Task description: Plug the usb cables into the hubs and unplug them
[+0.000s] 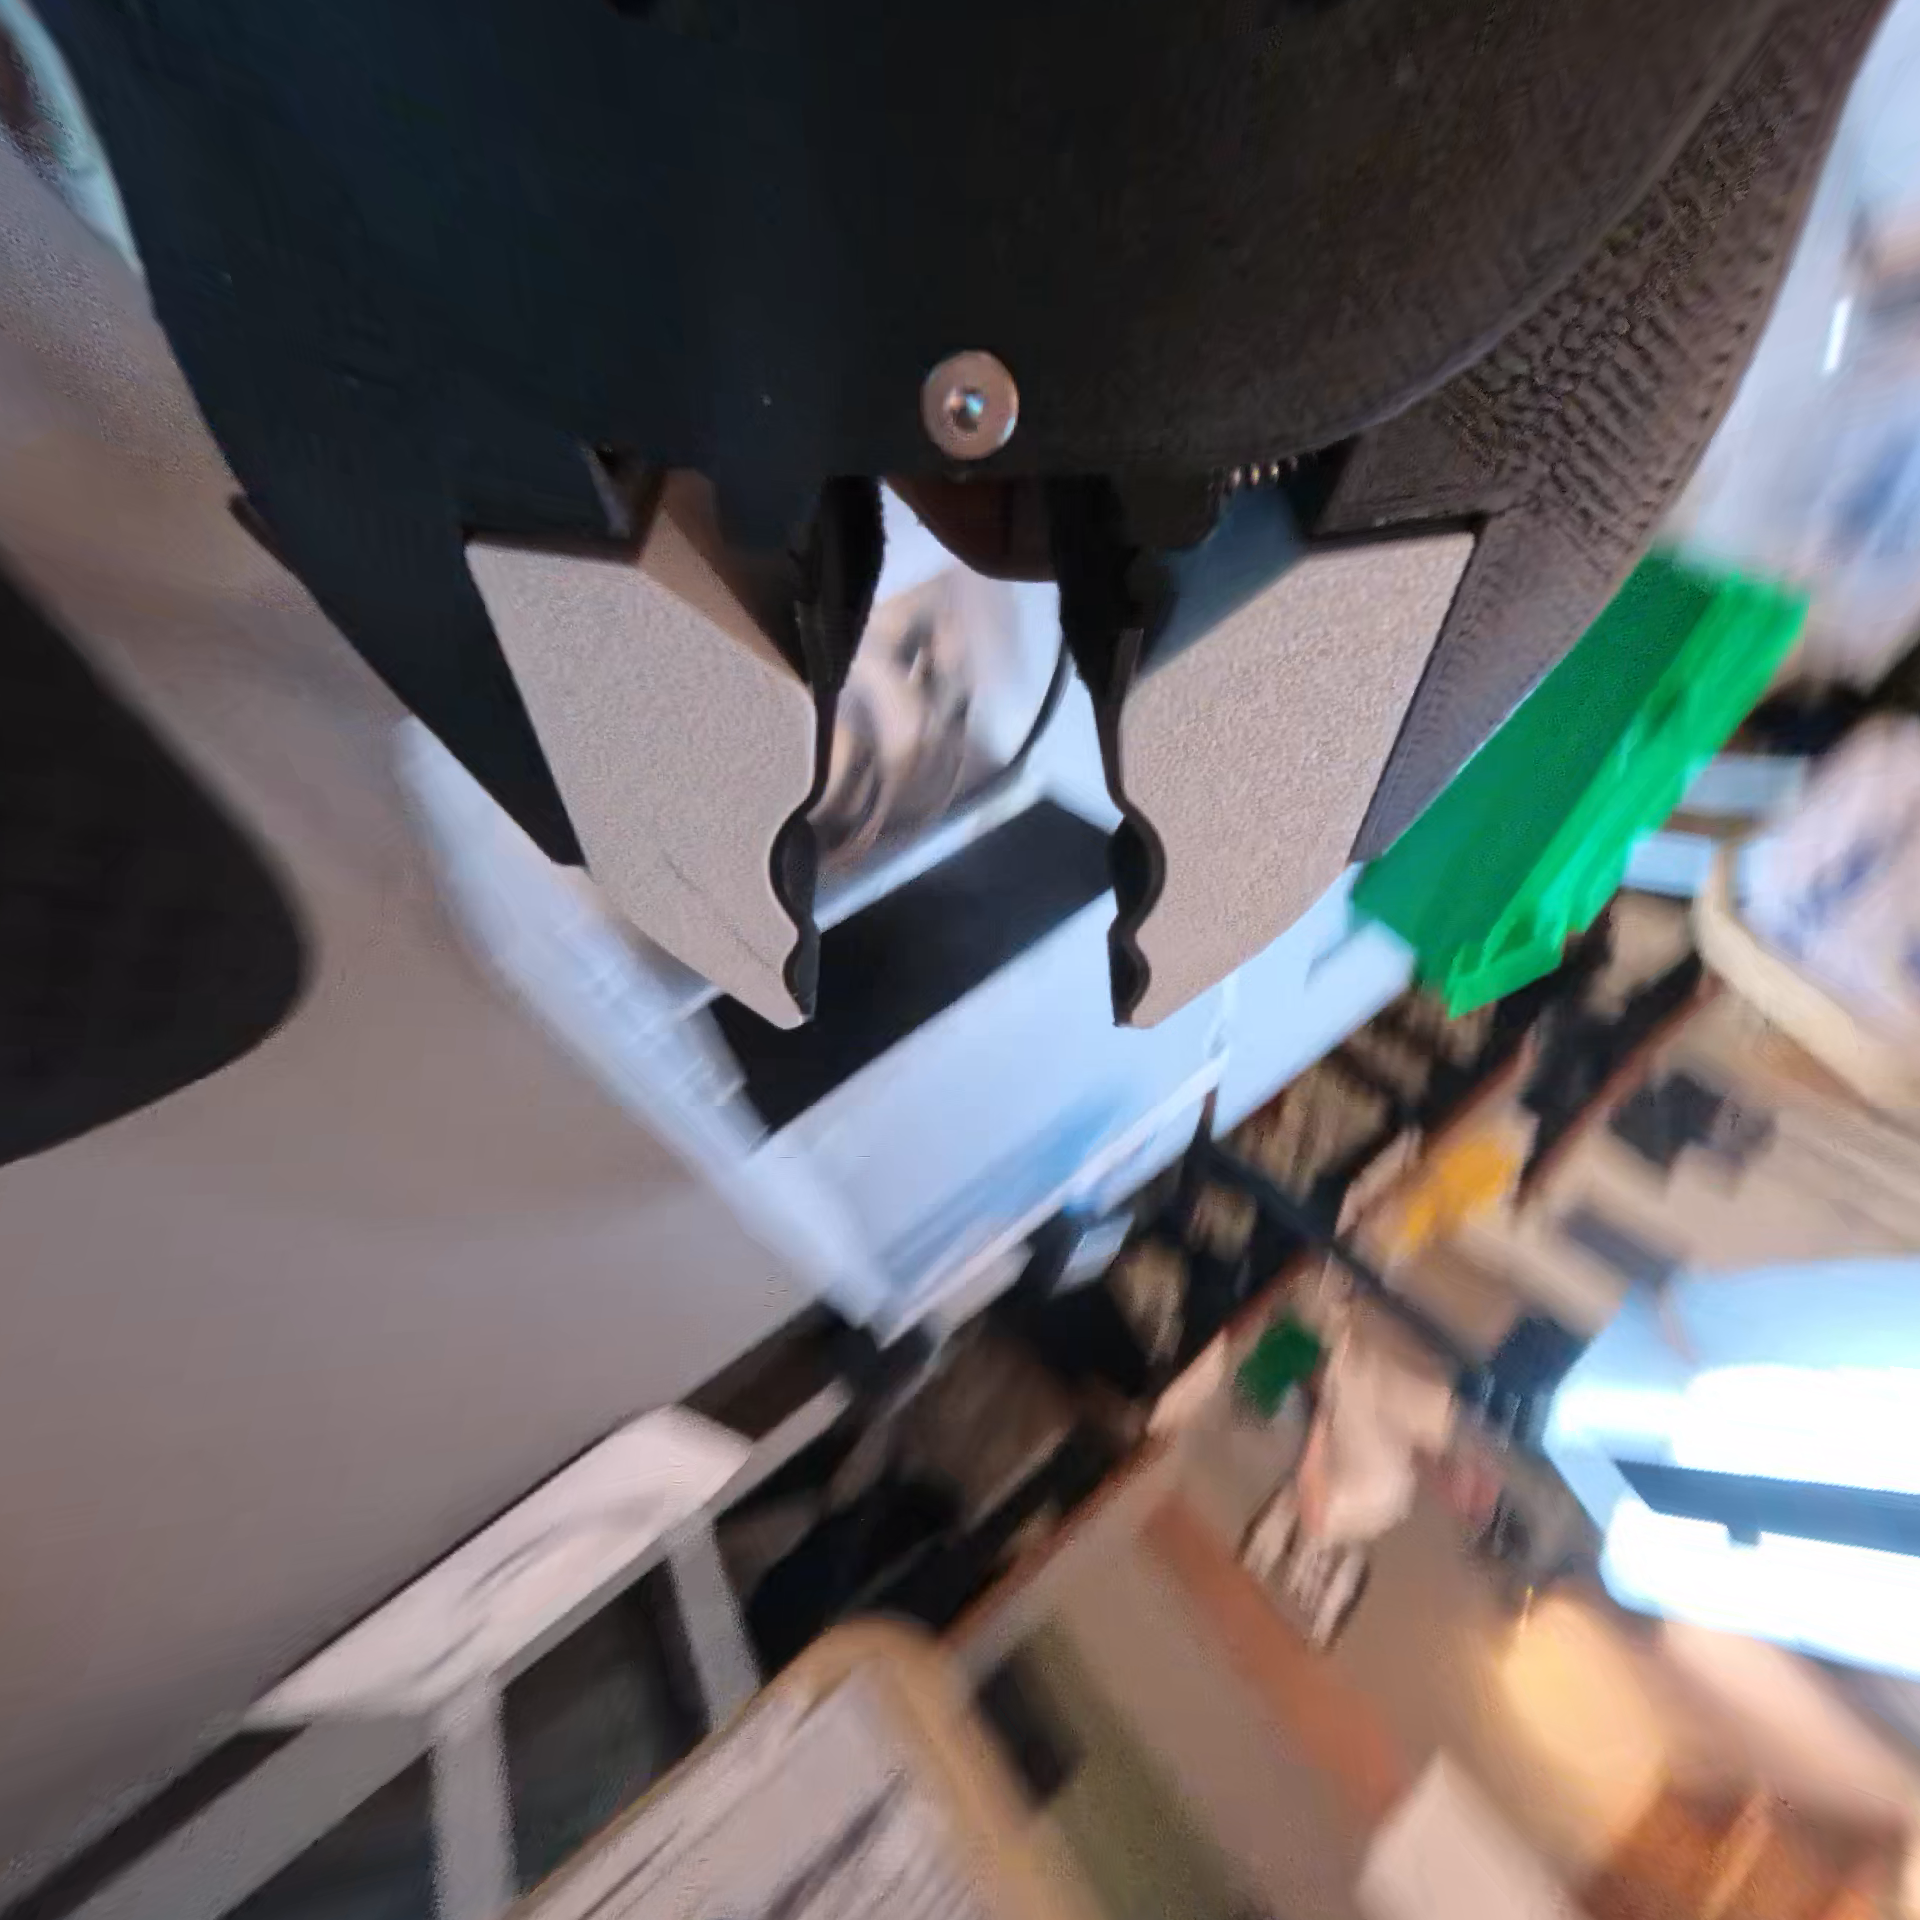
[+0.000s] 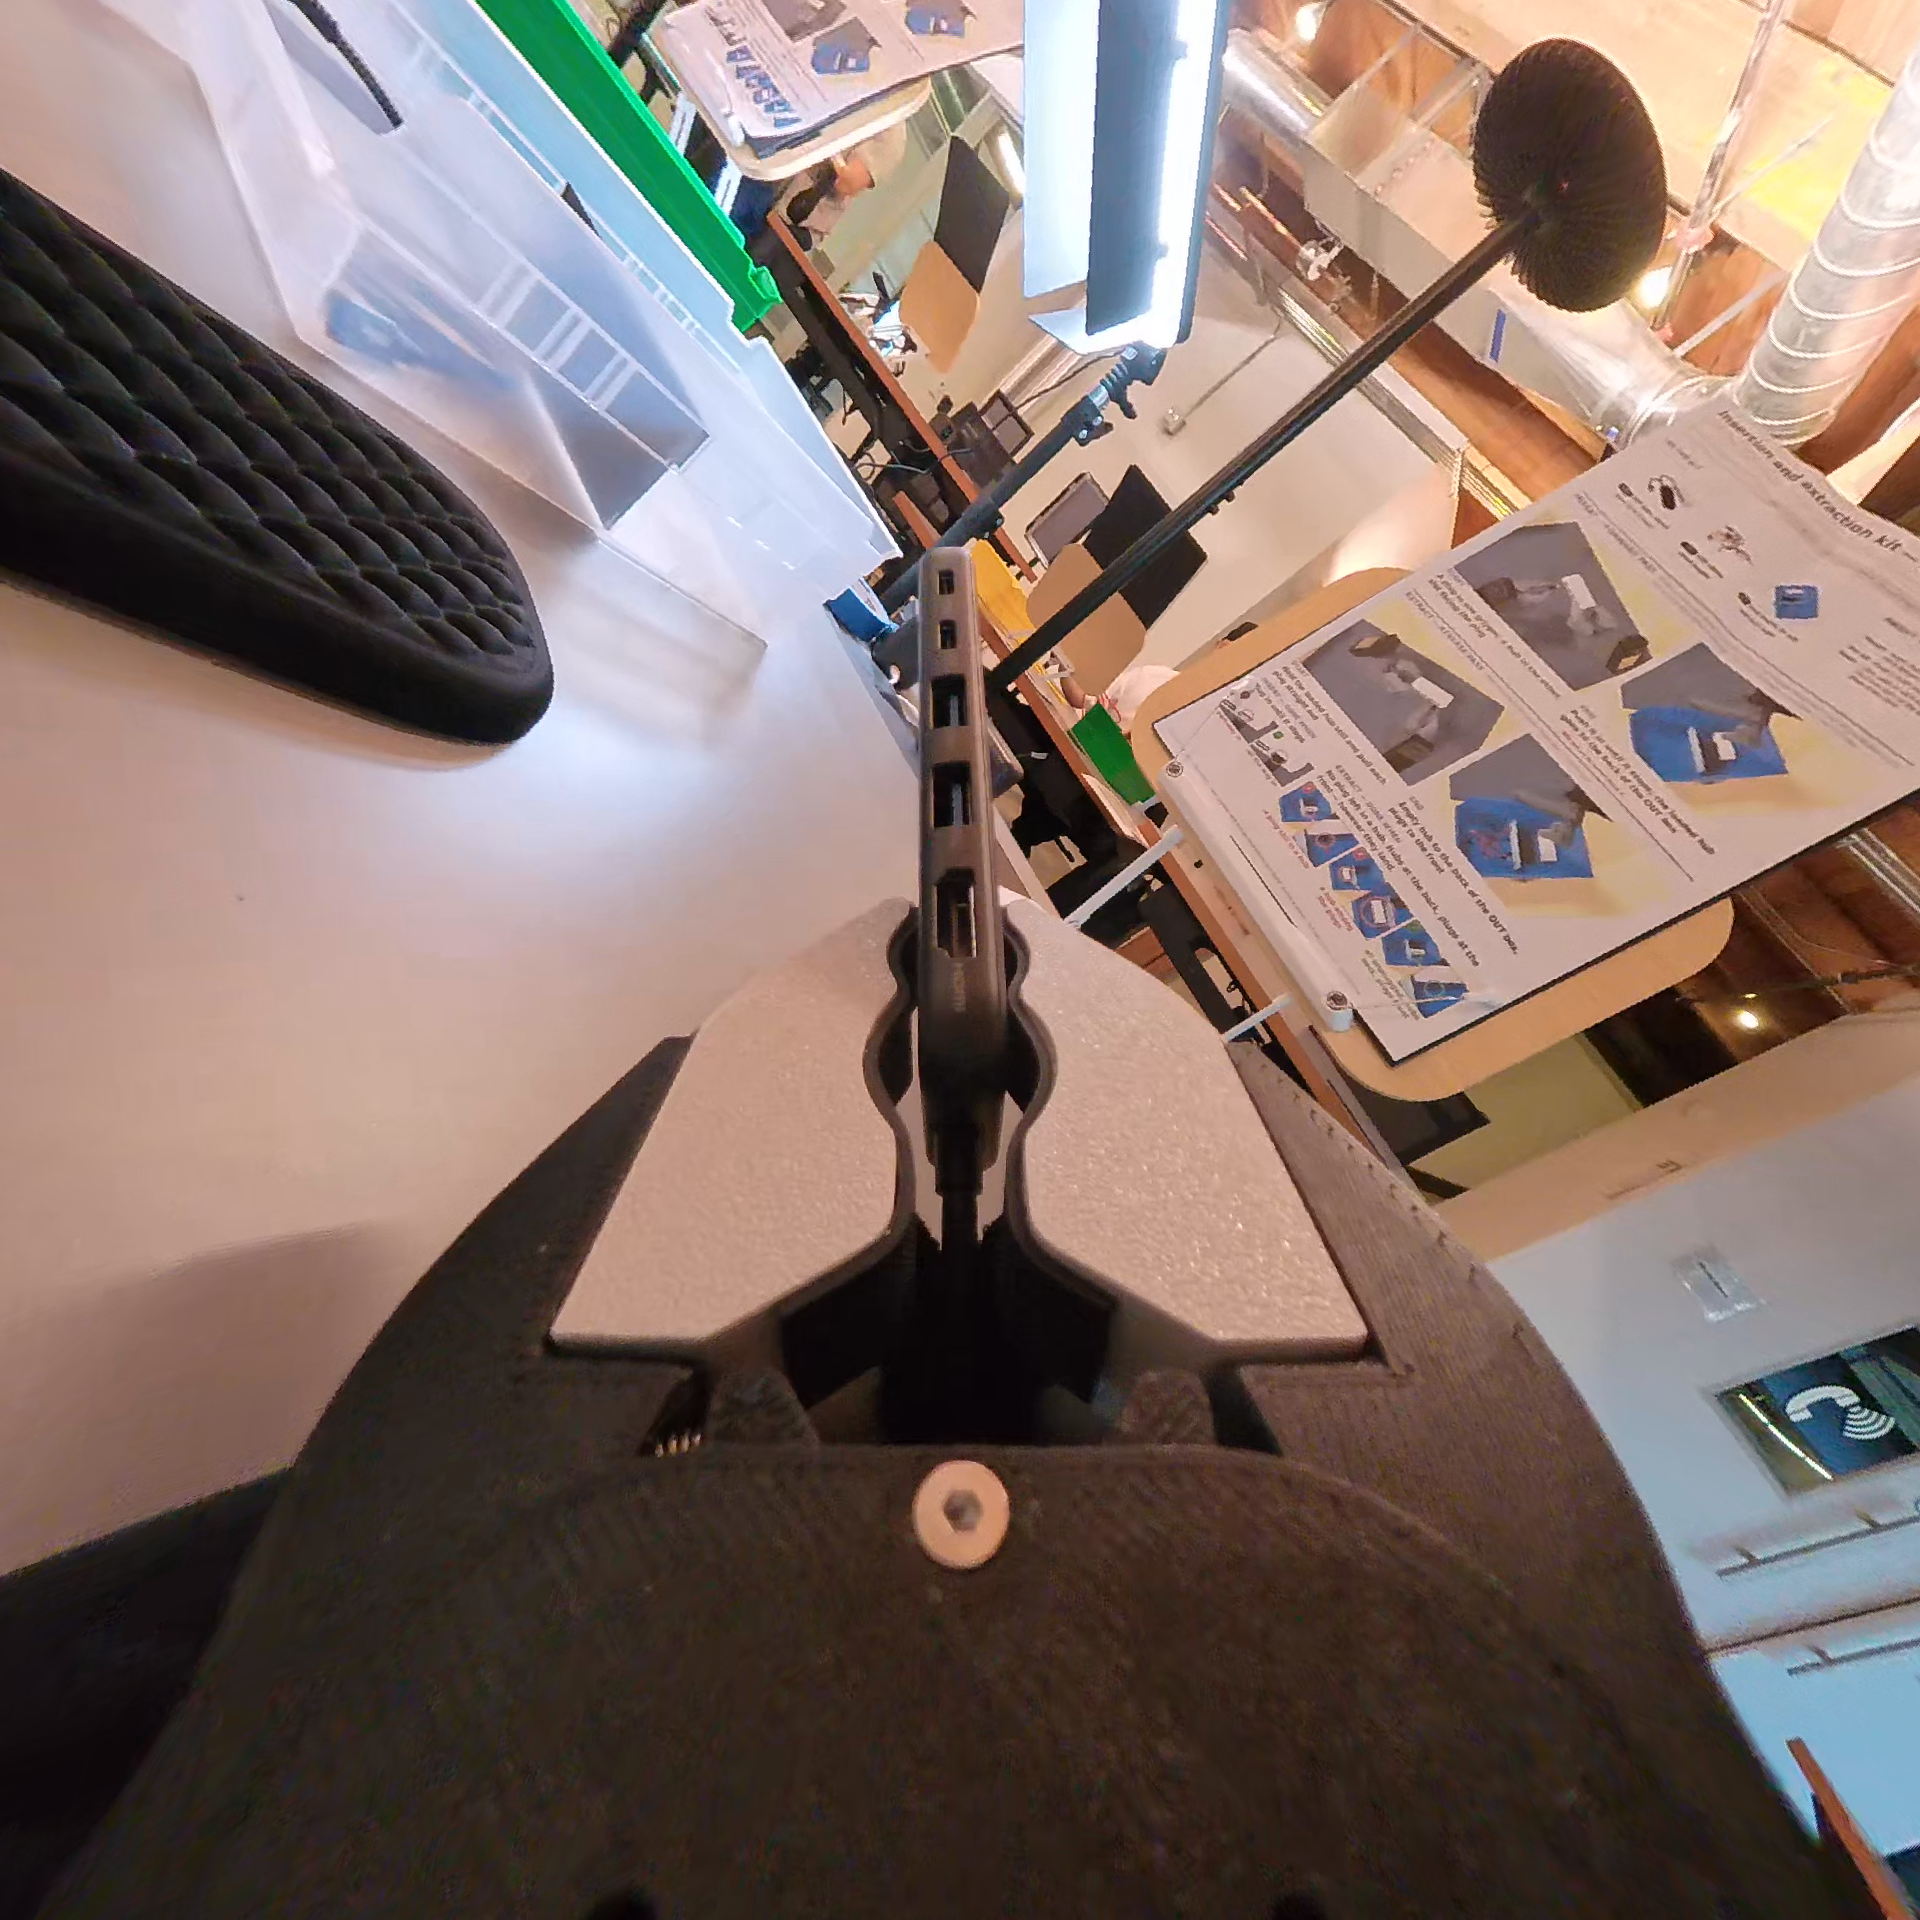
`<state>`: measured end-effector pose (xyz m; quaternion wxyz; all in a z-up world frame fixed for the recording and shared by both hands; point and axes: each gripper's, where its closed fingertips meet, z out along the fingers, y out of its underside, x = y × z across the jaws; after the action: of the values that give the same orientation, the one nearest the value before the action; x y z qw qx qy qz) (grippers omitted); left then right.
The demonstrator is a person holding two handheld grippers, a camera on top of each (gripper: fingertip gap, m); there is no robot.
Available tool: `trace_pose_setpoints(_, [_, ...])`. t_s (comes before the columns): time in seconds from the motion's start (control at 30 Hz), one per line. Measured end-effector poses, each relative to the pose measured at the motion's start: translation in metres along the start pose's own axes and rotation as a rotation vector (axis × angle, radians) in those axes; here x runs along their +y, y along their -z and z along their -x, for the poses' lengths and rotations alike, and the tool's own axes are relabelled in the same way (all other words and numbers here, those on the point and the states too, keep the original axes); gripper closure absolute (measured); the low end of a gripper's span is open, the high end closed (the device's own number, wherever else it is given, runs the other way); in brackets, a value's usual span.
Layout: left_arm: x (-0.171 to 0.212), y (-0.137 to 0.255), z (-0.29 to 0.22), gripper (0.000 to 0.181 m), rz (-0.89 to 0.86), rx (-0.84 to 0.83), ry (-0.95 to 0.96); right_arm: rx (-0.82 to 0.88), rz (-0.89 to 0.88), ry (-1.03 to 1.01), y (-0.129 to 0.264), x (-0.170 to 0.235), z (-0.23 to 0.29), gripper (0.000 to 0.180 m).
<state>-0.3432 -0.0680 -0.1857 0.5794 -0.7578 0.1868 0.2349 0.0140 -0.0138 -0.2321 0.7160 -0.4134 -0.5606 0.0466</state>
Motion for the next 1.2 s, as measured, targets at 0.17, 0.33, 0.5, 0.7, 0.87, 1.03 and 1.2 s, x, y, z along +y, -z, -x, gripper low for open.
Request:
trace_pose_setpoints(0.17, [0.114, 0.038, 0.044, 0.129, 0.395, -0.039, 0.204, -0.009, 0.010, 0.014, -0.002, 0.000, 0.002, 0.167])
trace_pose_setpoints(0.33, [0.143, 0.039, 0.044, 0.140, 0.407, -0.002, 0.230, -0.013, 0.016, 0.027, -0.003, 0.001, 0.004, 0.168])
trace_pose_setpoints(0.5, [0.166, 0.027, 0.029, 0.141, 0.487, 0.034, 0.213, -0.008, 0.012, 0.022, -0.002, 0.001, 0.003, 0.168])
trace_pose_setpoints(0.7, [0.168, 0.025, 0.033, 0.149, 0.464, -0.009, 0.242, -0.029, 0.022, 0.025, -0.004, 0.003, 0.006, 0.167])
trace_pose_setpoints(0.87, [0.165, 0.026, 0.032, 0.152, 0.445, 0.009, 0.270, -0.102, 0.113, 0.124, -0.012, 0.015, 0.021, 0.168])
trace_pose_setpoints(1.03, [0.155, 0.030, 0.028, 0.154, 0.419, 0.029, 0.290, -0.209, 0.246, 0.286, -0.018, 0.033, 0.044, 0.167])
trace_pose_setpoints(1.2, [0.159, 0.023, 0.023, 0.153, 0.436, 0.041, 0.273, -0.286, 0.325, 0.372, -0.019, 0.045, 0.059, 0.167])
